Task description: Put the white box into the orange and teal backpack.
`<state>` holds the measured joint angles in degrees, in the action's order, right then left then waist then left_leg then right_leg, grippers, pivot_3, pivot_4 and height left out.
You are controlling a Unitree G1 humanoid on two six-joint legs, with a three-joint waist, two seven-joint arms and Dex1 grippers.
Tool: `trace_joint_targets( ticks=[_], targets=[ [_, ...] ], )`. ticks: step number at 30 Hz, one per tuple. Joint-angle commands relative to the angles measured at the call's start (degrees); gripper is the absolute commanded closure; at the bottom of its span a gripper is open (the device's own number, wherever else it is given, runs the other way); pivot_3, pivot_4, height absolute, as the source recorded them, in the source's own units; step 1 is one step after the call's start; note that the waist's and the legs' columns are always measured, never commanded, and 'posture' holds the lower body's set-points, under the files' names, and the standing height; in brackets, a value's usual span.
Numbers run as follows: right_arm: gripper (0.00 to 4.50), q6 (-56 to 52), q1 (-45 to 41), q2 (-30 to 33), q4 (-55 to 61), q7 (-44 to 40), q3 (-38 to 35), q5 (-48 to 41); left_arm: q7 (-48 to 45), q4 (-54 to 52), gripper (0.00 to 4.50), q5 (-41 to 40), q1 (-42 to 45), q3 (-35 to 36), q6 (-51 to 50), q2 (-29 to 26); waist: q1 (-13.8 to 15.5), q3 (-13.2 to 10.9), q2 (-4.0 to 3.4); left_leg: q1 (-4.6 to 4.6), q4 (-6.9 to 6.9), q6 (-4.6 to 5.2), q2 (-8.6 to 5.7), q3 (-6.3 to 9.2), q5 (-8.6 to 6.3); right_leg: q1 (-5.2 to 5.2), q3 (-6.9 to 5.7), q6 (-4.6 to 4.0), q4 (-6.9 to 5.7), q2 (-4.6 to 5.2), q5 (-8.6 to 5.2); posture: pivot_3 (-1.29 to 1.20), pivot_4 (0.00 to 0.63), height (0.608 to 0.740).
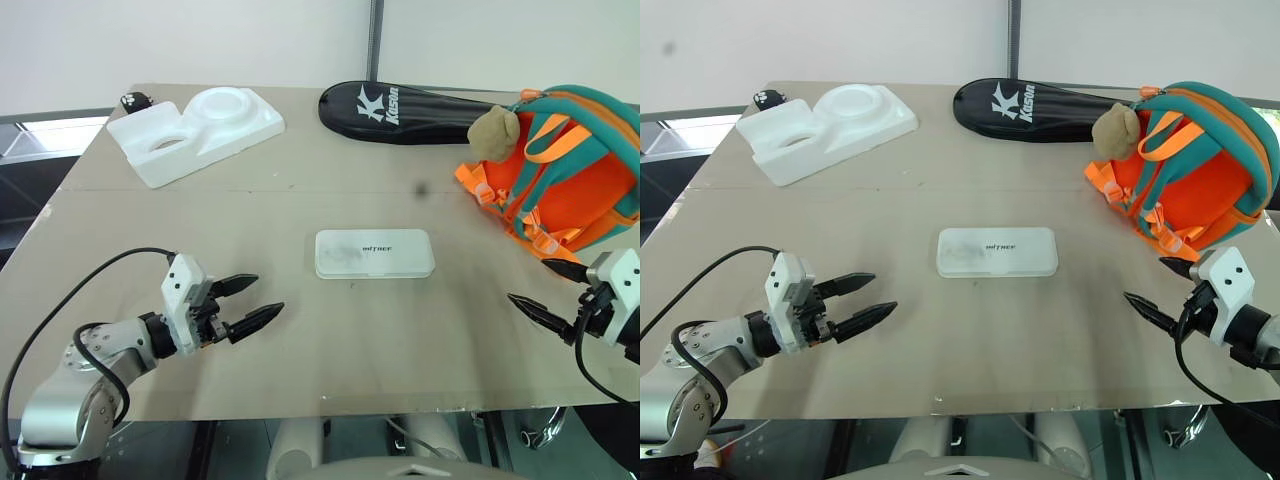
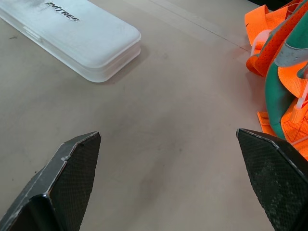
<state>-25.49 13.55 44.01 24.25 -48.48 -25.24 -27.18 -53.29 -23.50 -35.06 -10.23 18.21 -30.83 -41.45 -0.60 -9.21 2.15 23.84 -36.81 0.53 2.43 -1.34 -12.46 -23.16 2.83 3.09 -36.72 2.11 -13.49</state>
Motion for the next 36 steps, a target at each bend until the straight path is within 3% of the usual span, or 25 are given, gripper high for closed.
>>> trace_joint_targets(
  ticks=[1,3,7,12,16,17,20,25,30,35,36],
  targets=[
    [0.04,-3.6,-4.5,-1.4,4.2,4.3,1.8,-2.4,3.3,-2.4,0.24,-1.5,2.6,0.4,-0.9,0.9,0.0,0.0,0.01,0.00,0.00,0.00,0.00,0.00,0.00,0.00,0.00,0.00,0.00,0.00,0.00,0.00,0.150,0.740],
    [0.04,-10.2,-10.8,-5.2,6.6,11.6,6.0,-4.5,10.3,-2.9,0.24,-1.7,6.5,-0.8,-3.9,4.2,-0.2,0.0,0.00,0.00,-0.04,0.00,0.03,0.02,0.00,0.00,0.00,0.00,-0.03,-0.02,0.00,0.00,0.150,0.740],
    [0.04,-14.9,-16.7,-11.7,6.0,21.7,12.9,0.4,22.3,-3.5,0.24,-2.3,12.1,-2.4,-11.1,10.4,0.0,0.1,0.08,-0.04,-0.10,0.00,0.05,0.13,0.01,0.03,-0.01,-0.01,-0.11,-0.15,0.04,0.00,0.150,0.740],
    [2.07,-17.7,-22.7,-17.1,2.8,29.9,19.1,5.3,33.4,-1.8,2.23,1.4,17.3,-5.5,-16.7,15.8,0.1,0.0,0.08,0.14,-0.07,0.00,-0.10,0.14,0.00,-0.01,0.03,0.22,-0.05,-0.08,0.16,0.00,0.150,0.740],
    [4.15,-17.0,-28.2,-20.7,-4.0,35.2,24.8,12.0,38.8,0.9,4.29,5.4,20.7,-10.1,-18.2,19.0,-0.1,0.1,0.08,0.13,-0.04,0.00,-0.11,0.17,0.00,-0.03,0.02,0.22,-0.09,-0.11,0.17,0.00,0.150,0.740],
    [4.49,-16.9,-30.1,-22.0,-7.7,36.4,26.9,14.0,39.3,2.4,4.50,6.7,21.7,-12.3,-18.4,19.8,-0.1,0.1,0.08,0.10,-0.02,0.00,-0.11,0.17,0.00,-0.02,0.02,0.22,-0.09,-0.11,0.17,0.00,0.150,0.740],
    [4.49,-15.6,-33.1,-24.0,-14.3,36.1,31.7,17.6,38.5,4.8,4.50,10.6,23.5,-18.6,-17.9,19.6,-0.2,0.1,0.08,0.04,-0.04,0.00,-0.12,0.16,0.01,0.00,0.05,0.19,-0.11,-0.16,0.17,0.00,0.150,0.740],
    [4.49,-17.2,-31.9,-23.3,-11.0,27.1,34.4,13.5,36.1,3.0,4.50,11.0,22.0,-19.7,-17.8,18.4,-0.2,0.1,0.06,0.05,-0.02,0.00,-0.11,0.13,0.01,0.00,0.08,0.21,-0.10,-0.14,0.18,0.00,0.150,0.740],
    [4.49,-21.0,-28.5,-20.0,-2.2,20.7,34.5,9.1,32.5,-3.9,4.50,9.2,15.1,-17.0,-18.7,14.1,-0.7,0.1,0.03,-0.04,0.27,0.00,-0.07,0.11,0.01,-0.06,0.12,0.18,-0.09,-0.14,0.16,0.00,0.150,0.740],
    [4.49,-21.4,-27.0,-18.3,-1.5,21.8,33.8,11.3,29.4,-7.4,4.50,6.2,10.0,-12.5,-20.9,11.1,-0.6,0.1,0.03,-0.04,0.32,0.00,-0.07,0.14,0.01,-0.11,0.07,0.08,-0.09,-0.14,0.10,0.00,0.150,0.740],
    [4.50,-20.7,-26.6,-17.6,-2.2,21.8,33.7,12.0,27.7,-7.0,3.98,4.7,8.9,-10.0,-21.9,9.5,-0.5,0.1,0.03,-0.04,0.29,0.00,-0.07,0.10,0.01,-0.11,0.10,-0.02,-0.09,-0.12,0.03,0.00,0.150,0.740]
  ],
)
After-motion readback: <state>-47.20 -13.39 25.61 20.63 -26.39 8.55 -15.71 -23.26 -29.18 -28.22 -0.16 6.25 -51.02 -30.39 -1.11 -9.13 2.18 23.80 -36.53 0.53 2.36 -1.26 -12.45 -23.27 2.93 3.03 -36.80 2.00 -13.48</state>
